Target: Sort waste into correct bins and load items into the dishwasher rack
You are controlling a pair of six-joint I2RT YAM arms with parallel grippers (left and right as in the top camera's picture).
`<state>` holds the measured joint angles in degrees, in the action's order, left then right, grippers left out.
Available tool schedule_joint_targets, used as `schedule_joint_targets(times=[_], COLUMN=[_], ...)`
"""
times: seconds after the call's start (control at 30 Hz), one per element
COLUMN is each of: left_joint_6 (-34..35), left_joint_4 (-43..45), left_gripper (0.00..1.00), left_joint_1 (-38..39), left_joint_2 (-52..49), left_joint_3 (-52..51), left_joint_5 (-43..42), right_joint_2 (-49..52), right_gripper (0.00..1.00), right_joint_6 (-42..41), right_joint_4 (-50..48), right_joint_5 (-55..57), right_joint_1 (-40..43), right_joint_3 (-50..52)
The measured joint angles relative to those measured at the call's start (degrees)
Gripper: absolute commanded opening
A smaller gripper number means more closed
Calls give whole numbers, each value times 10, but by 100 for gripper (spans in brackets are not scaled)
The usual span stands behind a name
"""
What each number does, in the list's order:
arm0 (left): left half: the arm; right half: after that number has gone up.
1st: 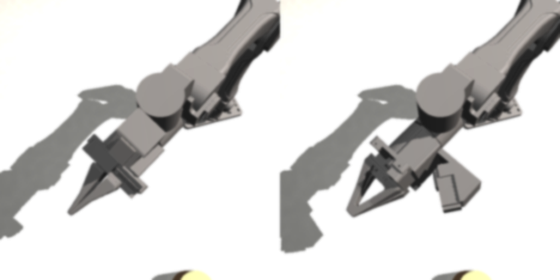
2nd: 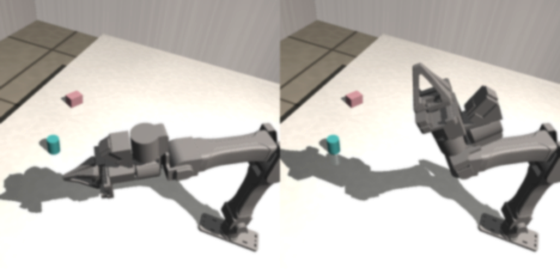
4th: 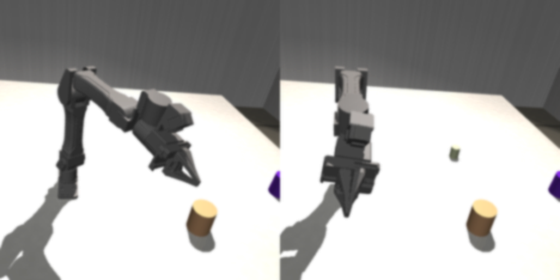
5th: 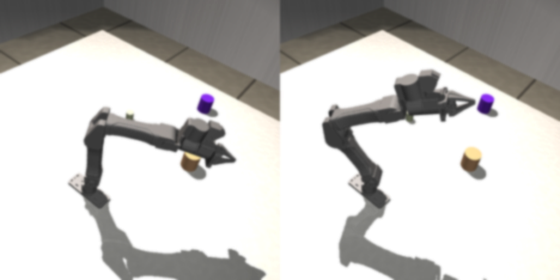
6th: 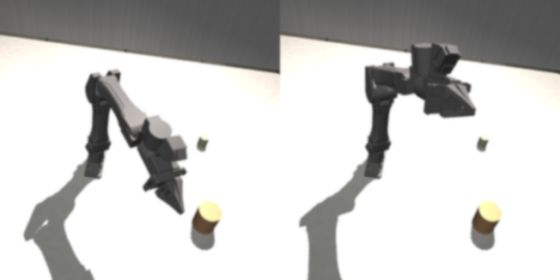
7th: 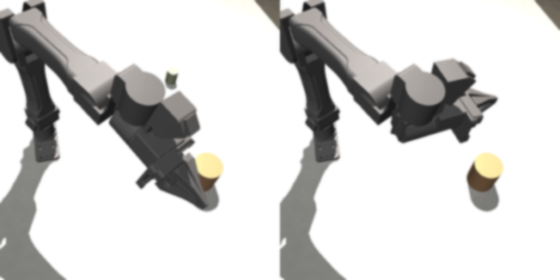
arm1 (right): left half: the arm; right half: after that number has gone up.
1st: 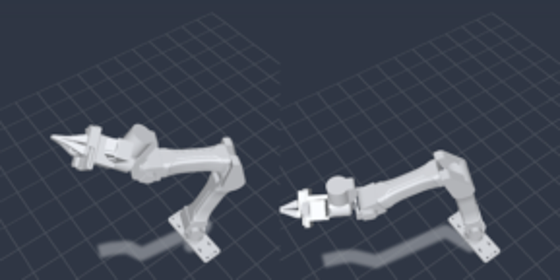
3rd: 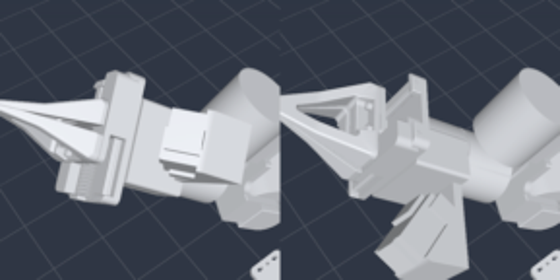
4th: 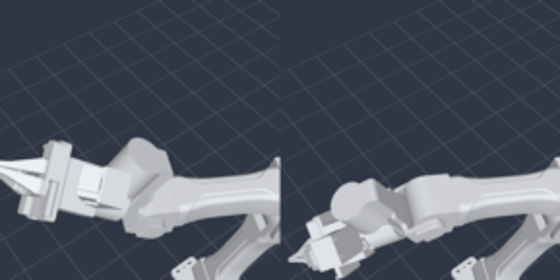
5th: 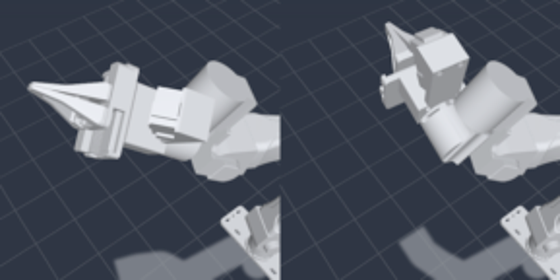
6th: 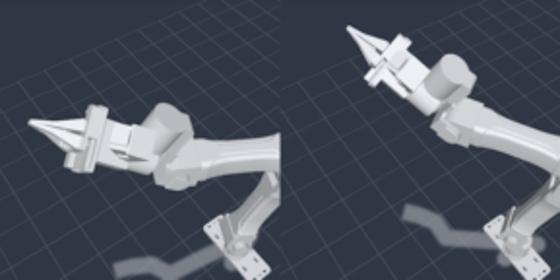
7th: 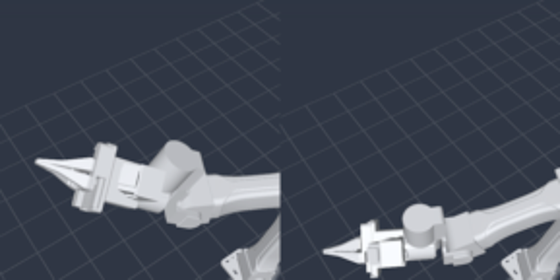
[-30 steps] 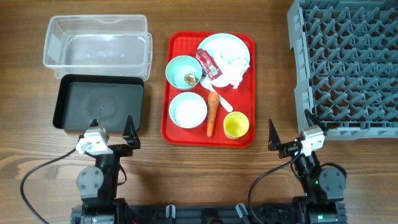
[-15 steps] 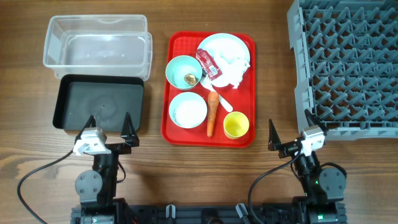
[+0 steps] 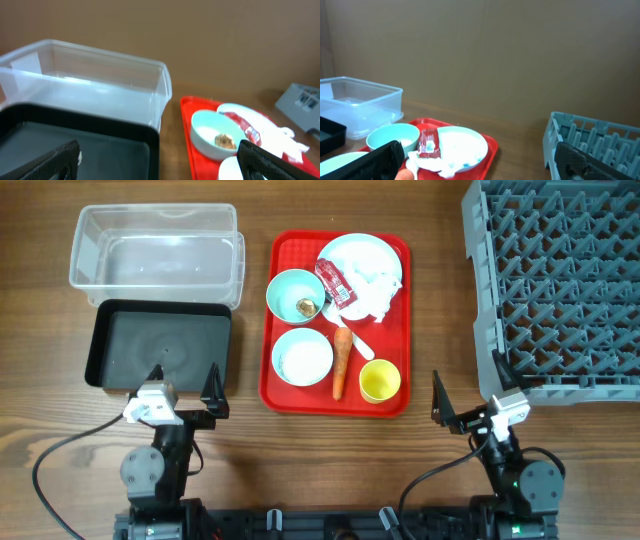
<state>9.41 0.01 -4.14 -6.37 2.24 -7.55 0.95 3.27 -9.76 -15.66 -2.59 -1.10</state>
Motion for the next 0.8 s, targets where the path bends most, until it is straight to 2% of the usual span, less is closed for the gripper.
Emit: schedule_joint_targets(times=[0.17, 0.37, 0.47, 0.8], left_joint_6=[0, 0, -1, -18], left_joint_4=[-43, -111, -174, -469], left_gripper=[100, 100, 100, 100], left_joint_1=[0, 16, 50, 181], left_joint_2=[-90, -241, -330, -642], left_joint_3=[89, 269, 383, 748], left_joint_5=[-1, -29, -29, 48], right_joint_2=[31, 144, 224, 544], right_gripper=[100, 100, 100, 100], right_joint_6=[-2, -2, -2, -2], right_joint_4=[0, 4, 24, 231], right_joint_5=[-9, -42, -63, -148], right_joint_1=[0, 0, 0, 0], right_joint_3=[-50, -169, -240, -532])
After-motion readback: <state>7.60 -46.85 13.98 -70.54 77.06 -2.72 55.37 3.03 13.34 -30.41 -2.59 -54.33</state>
